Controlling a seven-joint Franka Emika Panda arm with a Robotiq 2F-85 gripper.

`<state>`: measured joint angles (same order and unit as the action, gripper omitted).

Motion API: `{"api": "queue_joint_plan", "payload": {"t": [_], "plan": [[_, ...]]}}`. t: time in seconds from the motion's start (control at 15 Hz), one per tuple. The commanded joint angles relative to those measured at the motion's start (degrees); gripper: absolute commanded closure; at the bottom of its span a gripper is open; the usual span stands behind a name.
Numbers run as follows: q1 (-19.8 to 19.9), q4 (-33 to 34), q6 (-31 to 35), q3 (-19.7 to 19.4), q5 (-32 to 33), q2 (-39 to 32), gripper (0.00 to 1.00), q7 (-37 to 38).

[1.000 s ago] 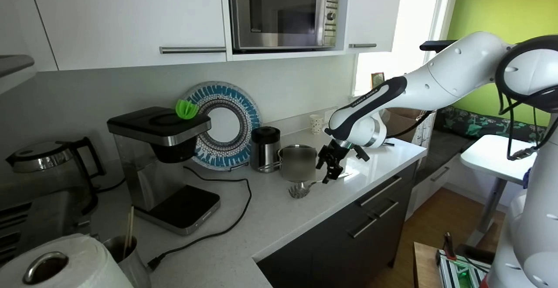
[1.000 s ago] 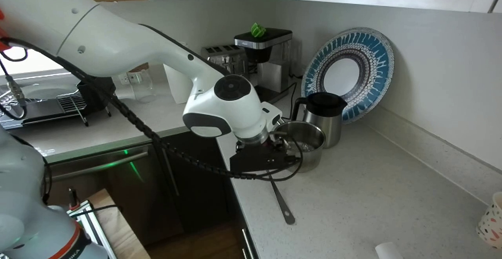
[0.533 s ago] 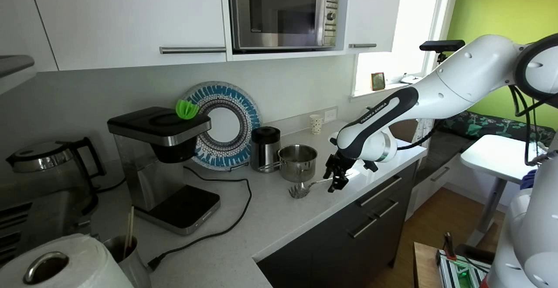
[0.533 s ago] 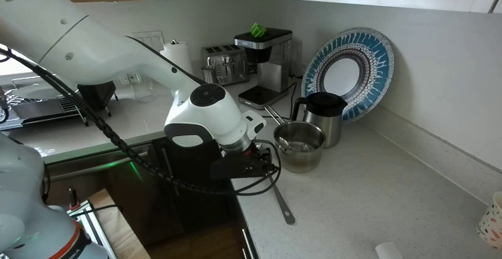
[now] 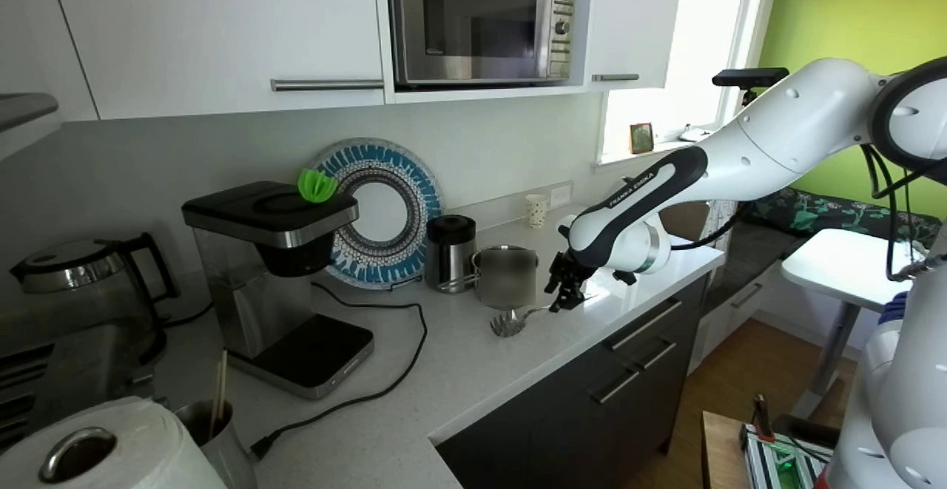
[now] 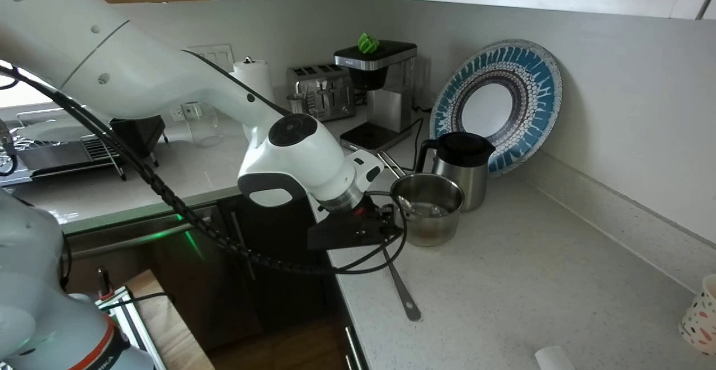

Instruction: Pick up the steel pasta server from the table and put it cocktail shaker near the paper towel roll

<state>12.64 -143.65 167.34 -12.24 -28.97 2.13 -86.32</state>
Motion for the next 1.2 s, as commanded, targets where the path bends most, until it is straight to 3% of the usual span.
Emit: {"api": "queue_joint_plan", "payload": {"t": [0.0,0.27,0.33,0.4,0.47,0.6,0.93,1.0,1.13], "plan": [[0.0,2.6,-0.8,-0.1,-0.5,-2.8,0.53,0.3],[0.1,5.2,-2.0,-0.1,0.1,-5.6,0.59,0.7],[0.1,5.6,-2.6,-0.1,0.4,-6.1,0.69,0.9],[0.1,6.0,-3.2,-0.1,0.9,-6.5,0.84,1.1],[0.0,6.3,-3.6,-0.2,1.3,-6.7,0.86,1.3],[-0.1,6.7,-4.4,-0.2,2.0,-7.0,1.0,1.7],[-0.2,7.2,-5.3,-0.5,4.2,-7.3,1.0,3.6],[-0.3,6.7,-5.0,-0.5,4.9,-6.8,0.74,4.1],[-0.6,4.5,-3.5,-0.4,7.0,-5.2,0.68,5.3]]}}
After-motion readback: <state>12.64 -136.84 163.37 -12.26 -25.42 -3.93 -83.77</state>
